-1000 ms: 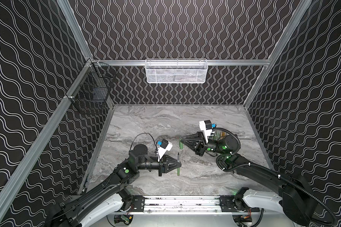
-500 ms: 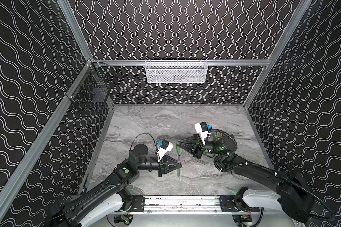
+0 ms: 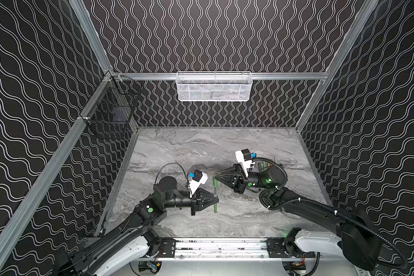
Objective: Insert the pens into the pen caps
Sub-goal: 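Align the green cap over the green pen tip with the right gripper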
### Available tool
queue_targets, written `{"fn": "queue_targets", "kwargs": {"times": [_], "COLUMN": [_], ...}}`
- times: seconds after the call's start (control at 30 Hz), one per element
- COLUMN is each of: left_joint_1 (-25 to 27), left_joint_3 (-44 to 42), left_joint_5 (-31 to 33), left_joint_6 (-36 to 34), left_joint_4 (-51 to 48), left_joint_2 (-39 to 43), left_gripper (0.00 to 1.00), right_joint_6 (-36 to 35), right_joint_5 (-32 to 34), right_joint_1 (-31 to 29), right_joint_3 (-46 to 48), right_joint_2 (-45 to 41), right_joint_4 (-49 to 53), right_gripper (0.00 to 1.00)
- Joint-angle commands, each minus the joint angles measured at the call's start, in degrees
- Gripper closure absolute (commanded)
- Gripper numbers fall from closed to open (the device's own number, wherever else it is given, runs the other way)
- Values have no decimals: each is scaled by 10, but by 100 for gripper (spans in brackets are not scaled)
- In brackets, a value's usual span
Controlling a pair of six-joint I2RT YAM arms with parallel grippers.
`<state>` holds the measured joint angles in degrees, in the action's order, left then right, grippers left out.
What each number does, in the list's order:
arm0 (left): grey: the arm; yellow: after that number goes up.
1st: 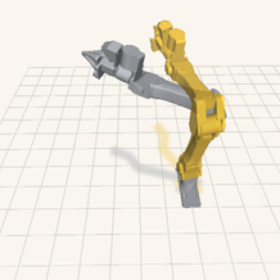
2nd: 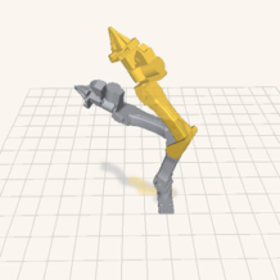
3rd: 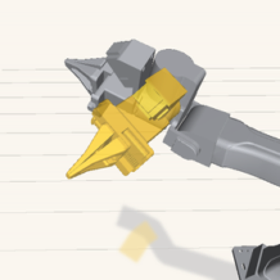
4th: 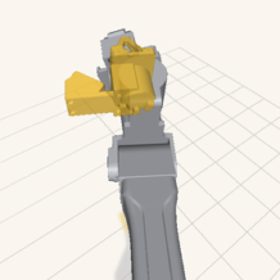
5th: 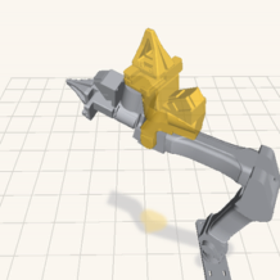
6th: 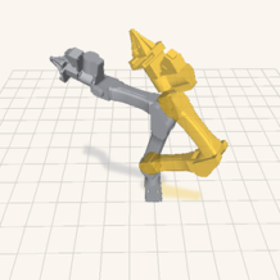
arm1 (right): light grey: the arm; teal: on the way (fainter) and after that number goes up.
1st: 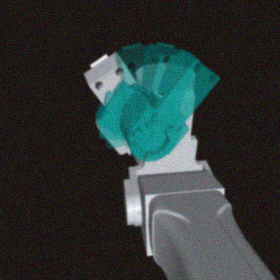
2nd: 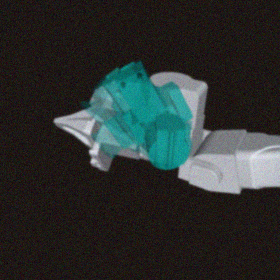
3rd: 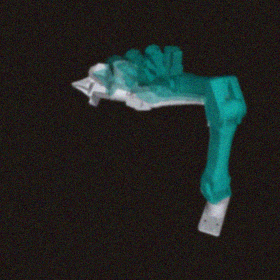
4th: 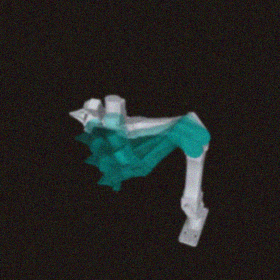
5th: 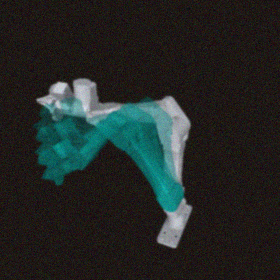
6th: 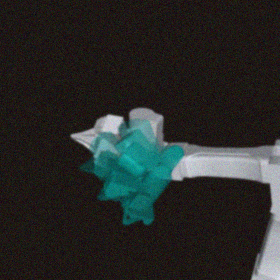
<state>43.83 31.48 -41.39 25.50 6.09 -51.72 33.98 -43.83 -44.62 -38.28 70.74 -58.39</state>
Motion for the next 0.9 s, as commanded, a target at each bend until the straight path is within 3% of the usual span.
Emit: {"fn": "queue_targets", "kwargs": {"times": [0.0, 0.27, 0.57, 0.87], "left_joint_1": [0, 0, 0, 0], "left_joint_3": [7, 15, 31, 55], "left_joint_5": [0, 12, 62, 93], "left_joint_6": [-14, -28, -70, -97], "left_joint_4": [12, 0, -27, -46], "left_joint_2": [2, 15, 35, 29], "left_gripper": [100, 100, 100, 100], "right_joint_6": [-1, -8, -1, -6], "right_joint_5": [10, 19, 82, 87], "right_joint_1": [-2, -6, -8, -8], "right_joint_3": [5, 0, -43, -75], "right_joint_2": [-2, 5, 12, 19], "right_joint_4": [-6, 33, 209, 305], "right_gripper": [86, 86, 86, 86]}}
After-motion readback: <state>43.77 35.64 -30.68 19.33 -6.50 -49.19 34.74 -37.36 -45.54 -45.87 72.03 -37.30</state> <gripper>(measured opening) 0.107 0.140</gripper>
